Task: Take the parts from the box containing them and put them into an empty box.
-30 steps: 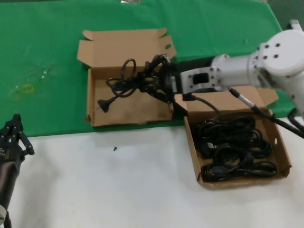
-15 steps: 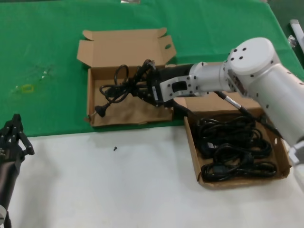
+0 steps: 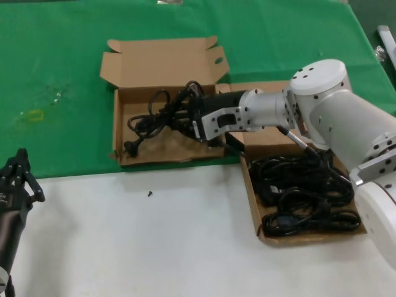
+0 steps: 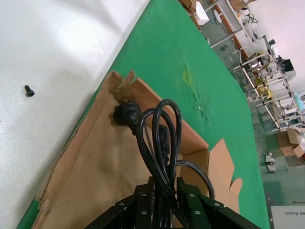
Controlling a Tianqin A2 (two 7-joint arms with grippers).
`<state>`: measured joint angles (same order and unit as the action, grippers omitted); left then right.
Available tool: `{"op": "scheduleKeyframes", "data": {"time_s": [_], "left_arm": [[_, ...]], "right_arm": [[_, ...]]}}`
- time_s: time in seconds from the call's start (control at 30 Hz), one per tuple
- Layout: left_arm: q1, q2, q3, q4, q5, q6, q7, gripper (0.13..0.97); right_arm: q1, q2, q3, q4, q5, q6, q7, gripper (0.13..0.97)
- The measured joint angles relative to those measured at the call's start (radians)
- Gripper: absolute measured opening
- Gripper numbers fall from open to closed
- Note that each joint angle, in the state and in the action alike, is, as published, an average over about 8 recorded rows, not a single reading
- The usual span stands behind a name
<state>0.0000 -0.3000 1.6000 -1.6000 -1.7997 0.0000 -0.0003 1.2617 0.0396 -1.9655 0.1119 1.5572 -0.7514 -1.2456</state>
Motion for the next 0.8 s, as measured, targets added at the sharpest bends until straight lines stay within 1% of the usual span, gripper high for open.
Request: {"op": "scheduleKeyframes", "data": {"time_s": [0.17, 0.33, 0.53, 0.6, 0.73, 0.8], "left_arm": [[0.0, 0.0, 0.0, 0.0, 0.0, 0.0, 0.0, 0.142], [0.0, 0.0, 0.0, 0.0, 0.0, 0.0, 0.0, 0.142], [0.0, 0.0, 0.0, 0.0, 0.0, 0.0, 0.0, 0.142], [0.0, 0.0, 0.0, 0.0, 0.0, 0.0, 0.0, 0.142], [0.0, 0.0, 0.0, 0.0, 0.0, 0.0, 0.0, 0.142], [0.0, 0.0, 0.0, 0.0, 0.0, 0.0, 0.0, 0.142]], "right_arm": [[0.01, -0.013, 0.02, -0.041, 0.007, 0.01, -0.05, 0.258], [0.013, -0.016, 0.032, -0.061, 0.006, 0.012, -0.068, 0.294], [0.011, -0.008, 0.045, -0.061, 0.006, -0.001, -0.062, 0.4], [0.007, -0.002, 0.047, -0.048, 0.006, -0.011, -0.051, 0.435], [-0.021, 0.021, 0.041, 0.025, -0.003, -0.035, 0.002, 0.435], [-0.045, 0.038, 0.031, 0.085, -0.012, -0.047, 0.043, 0.487]]}}
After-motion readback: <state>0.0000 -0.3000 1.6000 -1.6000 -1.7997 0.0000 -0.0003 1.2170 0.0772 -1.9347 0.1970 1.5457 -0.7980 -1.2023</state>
